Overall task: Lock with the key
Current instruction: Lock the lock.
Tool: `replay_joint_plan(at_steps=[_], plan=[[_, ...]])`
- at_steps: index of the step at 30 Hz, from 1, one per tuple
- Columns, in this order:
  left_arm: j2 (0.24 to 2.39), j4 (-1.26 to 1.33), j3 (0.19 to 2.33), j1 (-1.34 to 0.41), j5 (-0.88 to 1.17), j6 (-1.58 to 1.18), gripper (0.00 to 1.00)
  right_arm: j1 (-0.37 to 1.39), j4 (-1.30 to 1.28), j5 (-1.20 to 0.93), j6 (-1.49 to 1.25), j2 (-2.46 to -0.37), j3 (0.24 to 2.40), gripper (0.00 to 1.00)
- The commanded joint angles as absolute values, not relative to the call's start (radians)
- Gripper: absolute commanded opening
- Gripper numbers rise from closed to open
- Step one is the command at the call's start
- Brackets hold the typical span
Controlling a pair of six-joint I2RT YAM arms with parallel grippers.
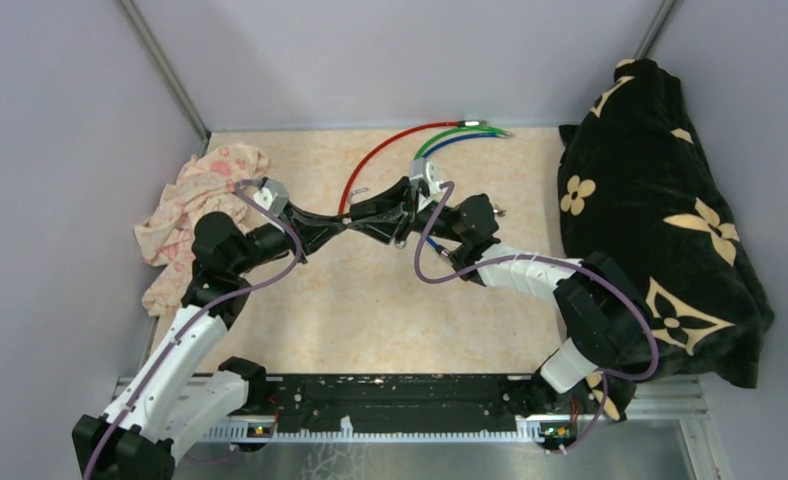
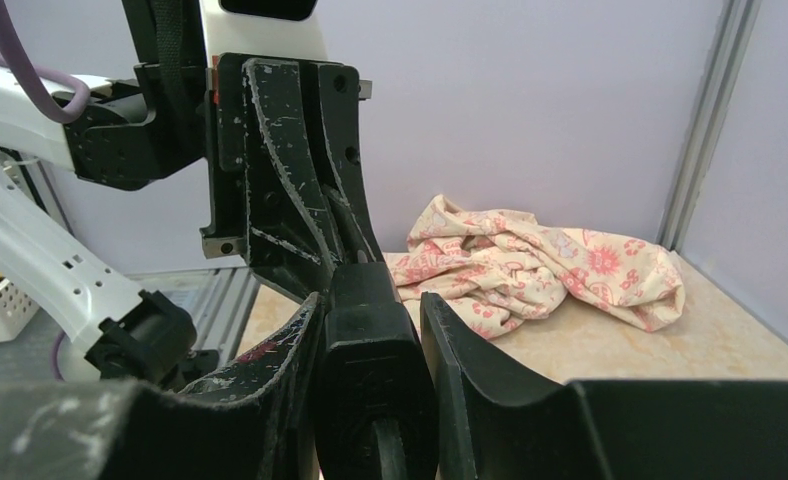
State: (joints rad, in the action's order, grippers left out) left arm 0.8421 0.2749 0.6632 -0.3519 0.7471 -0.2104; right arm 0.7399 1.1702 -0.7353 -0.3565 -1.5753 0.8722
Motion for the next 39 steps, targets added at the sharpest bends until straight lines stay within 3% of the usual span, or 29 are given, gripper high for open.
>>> replay_joint_plan(at_steps=[1,20,29,39], plan=[[0.889,0.458,0.767,-0.591,1.126,-0.233,0.00,0.925,0.865,-0.779,-0.318,-1.726,0.946,0.00],[0.885,0.344,0.805,-0.642,1.146,-0.151,0.00,0.928,0.757,-0.801,-0.251,-1.780,1.019,0.00],[0.772,0.417,0.758,-0.585,1.212,-0.252,0.00,0.887,0.761,-1.002,-0.277,-1.716,1.055,0.00],[0.720,0.482,0.747,-0.537,1.159,-0.316,0.00,0.902,0.521,-1.006,-0.126,-1.699,1.122,0.00]])
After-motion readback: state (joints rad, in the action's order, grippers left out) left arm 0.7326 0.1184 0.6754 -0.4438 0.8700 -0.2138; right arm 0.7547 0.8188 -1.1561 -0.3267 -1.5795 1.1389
